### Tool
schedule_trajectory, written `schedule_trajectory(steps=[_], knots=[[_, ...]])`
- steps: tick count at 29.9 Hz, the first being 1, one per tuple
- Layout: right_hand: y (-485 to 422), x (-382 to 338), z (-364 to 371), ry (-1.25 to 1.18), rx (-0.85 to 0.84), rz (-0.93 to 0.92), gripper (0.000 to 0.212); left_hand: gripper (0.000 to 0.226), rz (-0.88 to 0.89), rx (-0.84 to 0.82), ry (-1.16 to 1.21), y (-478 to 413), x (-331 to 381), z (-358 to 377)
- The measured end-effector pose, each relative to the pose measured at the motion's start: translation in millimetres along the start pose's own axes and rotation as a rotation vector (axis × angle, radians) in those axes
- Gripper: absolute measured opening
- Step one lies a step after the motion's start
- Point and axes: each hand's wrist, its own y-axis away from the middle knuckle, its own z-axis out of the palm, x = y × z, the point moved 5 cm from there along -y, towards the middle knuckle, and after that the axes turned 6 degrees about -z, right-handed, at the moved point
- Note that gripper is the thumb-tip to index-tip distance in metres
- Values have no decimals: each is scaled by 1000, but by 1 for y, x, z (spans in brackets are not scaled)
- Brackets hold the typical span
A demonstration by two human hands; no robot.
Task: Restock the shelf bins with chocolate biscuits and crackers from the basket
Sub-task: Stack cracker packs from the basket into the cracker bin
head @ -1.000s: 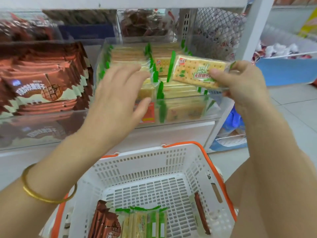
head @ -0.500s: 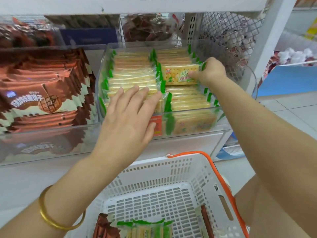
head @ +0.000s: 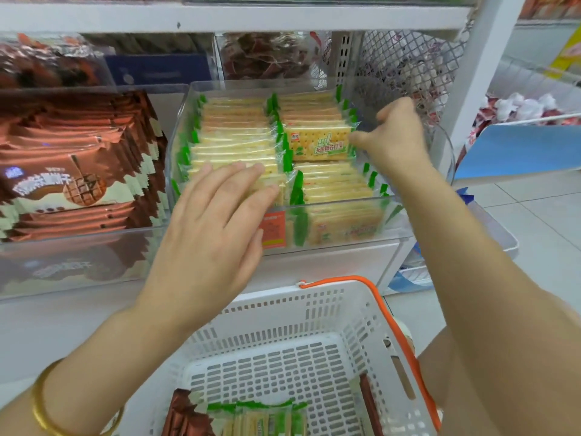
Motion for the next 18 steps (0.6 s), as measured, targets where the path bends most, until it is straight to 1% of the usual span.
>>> schedule_trajectory(steps=[1, 2, 3, 4, 5, 7, 8, 10, 12, 14, 16, 18], knots=[[18, -5, -13, -42, 46, -61, 37, 36, 29, 31, 1, 5, 5, -5], [38, -8, -20, -117, 38, -107, 28, 34, 60, 41, 3, 11, 9, -9], [62, -11, -17, -192, -49, -122, 24, 33, 85, -3, -12, 20, 10, -7], [90, -9, 2, -223, -223, -91, 22, 32, 104, -109, -38, 38, 11, -1], [116, 0, 28, -196, -444, -39, 18, 32, 119, -231, -55, 57, 10, 9], [168, 33, 93, -33, -892, 100, 10, 32, 99, -477, -74, 99, 1, 31], [194, 57, 128, 62, -1068, 147, 13, 33, 71, -598, -65, 120, -3, 40], [240, 110, 186, 253, -1300, 163, 27, 32, 32, -767, -57, 152, -10, 52], [281, 157, 225, 404, -1402, 119, 52, 31, 16, -850, -59, 169, -15, 57], [319, 192, 249, 449, -1455, 101, 70, 31, -2, -872, -58, 178, -17, 57], [345, 221, 261, 437, -1443, 154, 77, 30, -21, -862, -43, 180, -20, 56], [357, 241, 269, 353, -1343, 271, 73, 32, -55, -886, -39, 182, -24, 57]])
